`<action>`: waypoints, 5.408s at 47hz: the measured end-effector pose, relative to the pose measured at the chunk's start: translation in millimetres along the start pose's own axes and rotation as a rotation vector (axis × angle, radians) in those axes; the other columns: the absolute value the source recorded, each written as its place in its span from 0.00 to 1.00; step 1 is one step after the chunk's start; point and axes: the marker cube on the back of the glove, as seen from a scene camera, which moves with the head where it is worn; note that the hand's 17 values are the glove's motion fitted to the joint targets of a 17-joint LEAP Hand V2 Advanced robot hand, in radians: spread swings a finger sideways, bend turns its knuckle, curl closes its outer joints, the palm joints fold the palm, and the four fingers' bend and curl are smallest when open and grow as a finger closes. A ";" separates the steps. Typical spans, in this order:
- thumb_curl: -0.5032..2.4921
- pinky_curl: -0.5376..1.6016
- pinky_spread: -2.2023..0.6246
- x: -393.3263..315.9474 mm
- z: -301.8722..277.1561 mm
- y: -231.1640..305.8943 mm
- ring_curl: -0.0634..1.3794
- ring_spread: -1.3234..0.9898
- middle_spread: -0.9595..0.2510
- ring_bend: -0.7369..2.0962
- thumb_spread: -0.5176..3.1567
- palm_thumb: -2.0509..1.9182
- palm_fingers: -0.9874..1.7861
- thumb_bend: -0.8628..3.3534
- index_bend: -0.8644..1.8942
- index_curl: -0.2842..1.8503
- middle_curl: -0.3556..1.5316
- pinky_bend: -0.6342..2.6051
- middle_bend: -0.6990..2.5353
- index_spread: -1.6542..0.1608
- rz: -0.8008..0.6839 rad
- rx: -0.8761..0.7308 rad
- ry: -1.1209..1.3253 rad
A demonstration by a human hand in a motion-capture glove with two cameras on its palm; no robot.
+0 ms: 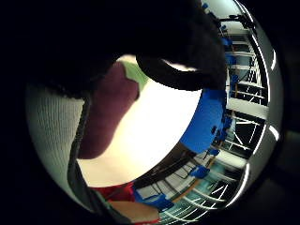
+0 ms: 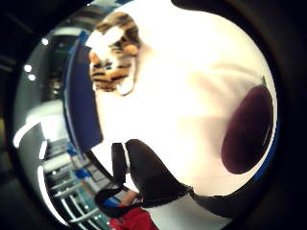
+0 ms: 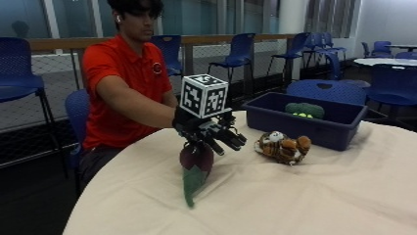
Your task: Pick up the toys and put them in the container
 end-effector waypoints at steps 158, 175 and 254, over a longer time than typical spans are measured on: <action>0.26 0.42 0.83 -175.9 -55.2 -103.9 0.18 0.58 0.73 0.31 0.44 0.49 0.28 0.19 0.37 0.32 0.30 0.59 0.25 0.70 -0.126 0.100 -0.158; 0.25 0.41 0.83 -181.9 -24.5 -119.2 0.16 0.58 0.73 0.31 0.43 0.50 0.28 0.19 0.38 0.31 0.29 0.58 0.25 0.70 -0.088 0.051 -0.121; 0.46 0.42 0.61 -382.2 -197.0 6.5 0.34 0.33 0.39 0.53 0.38 0.68 0.66 0.26 0.49 0.52 0.41 0.49 0.34 0.69 -0.532 0.315 -0.096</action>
